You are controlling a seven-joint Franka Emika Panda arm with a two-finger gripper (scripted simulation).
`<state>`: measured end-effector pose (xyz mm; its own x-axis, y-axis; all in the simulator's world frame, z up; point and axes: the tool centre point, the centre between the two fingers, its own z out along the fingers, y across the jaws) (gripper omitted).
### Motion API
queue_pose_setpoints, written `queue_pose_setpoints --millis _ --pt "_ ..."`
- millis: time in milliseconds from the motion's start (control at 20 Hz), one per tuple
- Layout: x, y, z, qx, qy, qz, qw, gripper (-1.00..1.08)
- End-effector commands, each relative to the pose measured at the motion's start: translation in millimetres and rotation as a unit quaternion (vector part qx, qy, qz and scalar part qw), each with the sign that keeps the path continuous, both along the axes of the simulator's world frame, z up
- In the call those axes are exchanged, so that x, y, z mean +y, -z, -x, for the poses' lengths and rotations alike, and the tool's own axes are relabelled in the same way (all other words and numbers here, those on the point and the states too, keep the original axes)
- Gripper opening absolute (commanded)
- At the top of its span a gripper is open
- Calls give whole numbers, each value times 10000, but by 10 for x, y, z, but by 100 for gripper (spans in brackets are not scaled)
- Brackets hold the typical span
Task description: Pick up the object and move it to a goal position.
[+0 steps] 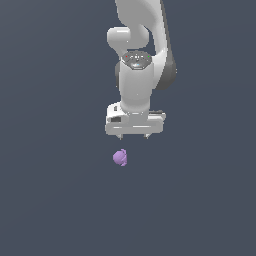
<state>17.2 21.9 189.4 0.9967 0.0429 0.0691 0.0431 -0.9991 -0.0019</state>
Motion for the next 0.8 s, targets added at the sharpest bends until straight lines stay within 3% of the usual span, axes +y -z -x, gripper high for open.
queue_pose_setpoints --millis 0,500,750 --pt "0 0 0 0 0 0 10000 100" --pt "343 -208 -97 -211 -231 -136 9994 100" --pt "310 -176 -97 -191 -214 -127 9995 100"
